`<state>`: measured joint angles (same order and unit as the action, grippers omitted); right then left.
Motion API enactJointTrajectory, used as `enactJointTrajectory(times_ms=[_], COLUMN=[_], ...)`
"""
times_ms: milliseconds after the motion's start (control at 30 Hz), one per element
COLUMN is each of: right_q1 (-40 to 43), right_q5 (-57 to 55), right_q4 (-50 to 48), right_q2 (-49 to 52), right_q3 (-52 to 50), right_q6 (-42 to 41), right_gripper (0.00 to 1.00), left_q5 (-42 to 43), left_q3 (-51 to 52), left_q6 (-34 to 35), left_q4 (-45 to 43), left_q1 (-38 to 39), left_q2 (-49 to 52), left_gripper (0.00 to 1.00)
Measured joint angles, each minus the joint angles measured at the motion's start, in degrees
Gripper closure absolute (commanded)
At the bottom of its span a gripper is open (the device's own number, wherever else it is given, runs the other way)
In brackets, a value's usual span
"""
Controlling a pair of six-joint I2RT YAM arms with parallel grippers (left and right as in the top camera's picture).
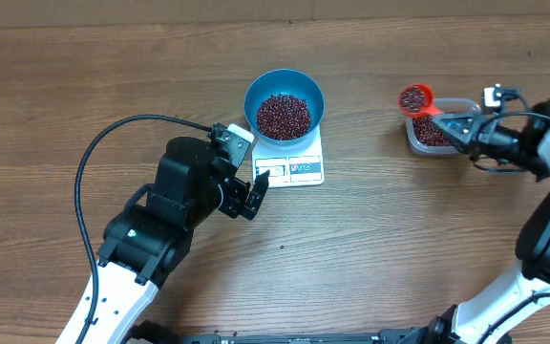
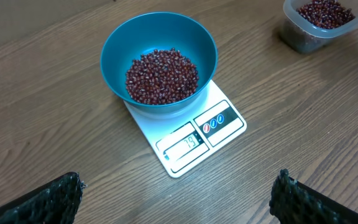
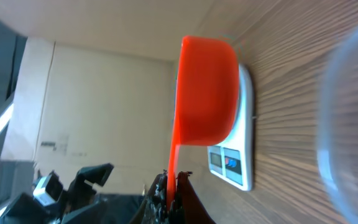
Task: Scoop item into bowl and weigh 150g on scale
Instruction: 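Lift the filled red scoop and carry it left to the teal bowl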
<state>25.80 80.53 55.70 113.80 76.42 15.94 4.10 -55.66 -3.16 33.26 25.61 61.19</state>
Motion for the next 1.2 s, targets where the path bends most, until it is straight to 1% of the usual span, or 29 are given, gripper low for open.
enactJointTrajectory(times_ms=[333,633,833,1033,1200], right_q1=[-7.67,-11.39,-13.97,-17.27,-19.76], right_q5=[1.42,1.77,1.73,1.6,0.46], right_q4=[-2.45,-9.53,-16.48,-27.67,-34.51], right_q2=[0.0,0.0,0.0,0.0,0.02], right_q3=[0.0,-0.04,-0.09,-0.28,-0.33], right_q6=[-0.09,-5.16,-10.71,-19.54,-26.25], right_gripper=[0.96,0.96,0.96,0.96,0.96], left_q5=[0.0,0.0,0.0,-0.02,0.0], left_q3=[0.0,0.0,0.0,0.0,0.0], left_q6=[0.0,0.0,0.0,0.0,0.0], left_q4=[0.0,0.0,0.0,0.0,0.02], left_q1=[0.0,0.0,0.0,0.0,0.0], left_q2=[0.0,0.0,0.0,0.0,0.0], left_gripper=[0.01,0.0,0.0,0.0,0.0])
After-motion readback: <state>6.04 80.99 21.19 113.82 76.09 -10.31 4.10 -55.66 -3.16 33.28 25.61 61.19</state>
